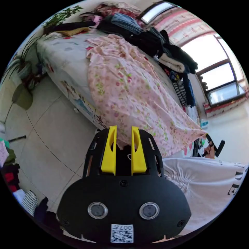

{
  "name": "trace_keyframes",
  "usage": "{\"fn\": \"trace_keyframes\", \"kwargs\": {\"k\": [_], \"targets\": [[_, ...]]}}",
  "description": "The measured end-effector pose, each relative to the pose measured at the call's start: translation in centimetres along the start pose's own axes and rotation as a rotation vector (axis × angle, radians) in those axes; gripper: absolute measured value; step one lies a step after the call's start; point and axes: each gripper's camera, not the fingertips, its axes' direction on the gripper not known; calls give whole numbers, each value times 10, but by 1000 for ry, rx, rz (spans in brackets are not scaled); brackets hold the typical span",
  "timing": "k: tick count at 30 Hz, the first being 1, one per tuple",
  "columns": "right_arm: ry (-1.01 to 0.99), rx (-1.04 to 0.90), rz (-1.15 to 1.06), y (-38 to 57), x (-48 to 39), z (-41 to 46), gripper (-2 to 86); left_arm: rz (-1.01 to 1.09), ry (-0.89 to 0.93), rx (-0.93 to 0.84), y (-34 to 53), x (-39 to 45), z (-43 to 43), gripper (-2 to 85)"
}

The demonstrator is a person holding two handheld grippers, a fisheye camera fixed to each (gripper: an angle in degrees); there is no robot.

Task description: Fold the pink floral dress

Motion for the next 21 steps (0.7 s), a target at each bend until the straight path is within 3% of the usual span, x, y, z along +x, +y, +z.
{"fn": "trace_keyframes", "kwargs": {"k": [4, 11, 13, 15, 21], "targets": [[-16, 7, 3, -21, 3, 3, -3, -124, 65, -16, 6, -49, 33, 125], [-37, 6, 23, -50, 3, -1, -3, -78, 257, -60, -4, -75, 92, 132], [-27, -4, 15, -54, 1, 1, -2, -100, 297, -73, -2, -86, 95, 115], [-30, -10, 13, -56, -1, 4, -2, -105, 440, -105, -10, -90, 97, 6], [-50, 14, 29, -57, -6, 4, -2, 167, 211, -320, -51, -52, 92, -9]]}}
